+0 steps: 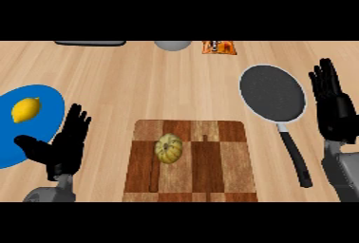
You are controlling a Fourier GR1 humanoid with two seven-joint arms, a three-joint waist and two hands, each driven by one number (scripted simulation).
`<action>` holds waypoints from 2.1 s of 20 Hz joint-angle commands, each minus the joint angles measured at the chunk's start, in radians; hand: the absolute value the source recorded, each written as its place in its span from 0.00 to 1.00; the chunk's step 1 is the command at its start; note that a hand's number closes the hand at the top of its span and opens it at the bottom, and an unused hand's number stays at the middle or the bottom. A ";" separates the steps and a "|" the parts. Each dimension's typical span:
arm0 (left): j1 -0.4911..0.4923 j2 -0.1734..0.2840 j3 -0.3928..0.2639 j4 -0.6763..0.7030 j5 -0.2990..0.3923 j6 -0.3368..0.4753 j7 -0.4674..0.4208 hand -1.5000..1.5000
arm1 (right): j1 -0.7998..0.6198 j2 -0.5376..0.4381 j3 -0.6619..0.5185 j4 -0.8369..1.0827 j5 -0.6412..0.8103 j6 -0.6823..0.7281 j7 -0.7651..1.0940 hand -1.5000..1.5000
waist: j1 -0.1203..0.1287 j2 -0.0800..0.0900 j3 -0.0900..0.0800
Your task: Pick the squash from the cutting board and place it in the pan
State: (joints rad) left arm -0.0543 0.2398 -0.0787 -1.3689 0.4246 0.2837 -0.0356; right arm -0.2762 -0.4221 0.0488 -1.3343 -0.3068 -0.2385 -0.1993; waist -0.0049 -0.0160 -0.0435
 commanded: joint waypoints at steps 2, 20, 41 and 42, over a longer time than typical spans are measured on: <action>-0.065 0.034 -0.009 0.006 -0.030 -0.027 -0.003 0.50 | -0.164 0.036 0.177 -0.074 0.118 -0.025 0.147 1.00 | 0.027 0.015 0.039; -0.107 0.132 -0.048 -0.143 -0.096 -0.030 0.140 0.50 | -0.615 -0.048 0.688 -0.358 0.645 0.371 0.976 0.00 | 0.012 0.005 0.041; -0.122 0.134 -0.029 -0.182 -0.095 -0.057 0.210 0.50 | -0.891 0.410 0.801 0.293 0.432 0.979 1.268 0.00 | 0.023 0.014 0.041; -0.113 0.116 -0.042 -0.175 -0.121 -0.035 0.188 0.50 | -0.873 0.418 0.830 0.251 0.410 0.981 1.305 0.00 | 0.015 0.011 0.041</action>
State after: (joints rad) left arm -0.1814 0.3663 -0.1154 -1.5482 0.3199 0.2391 0.1634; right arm -1.1498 -0.0646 0.8469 -1.1196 0.1672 0.5991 0.9331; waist 0.0181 -0.0018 -0.0022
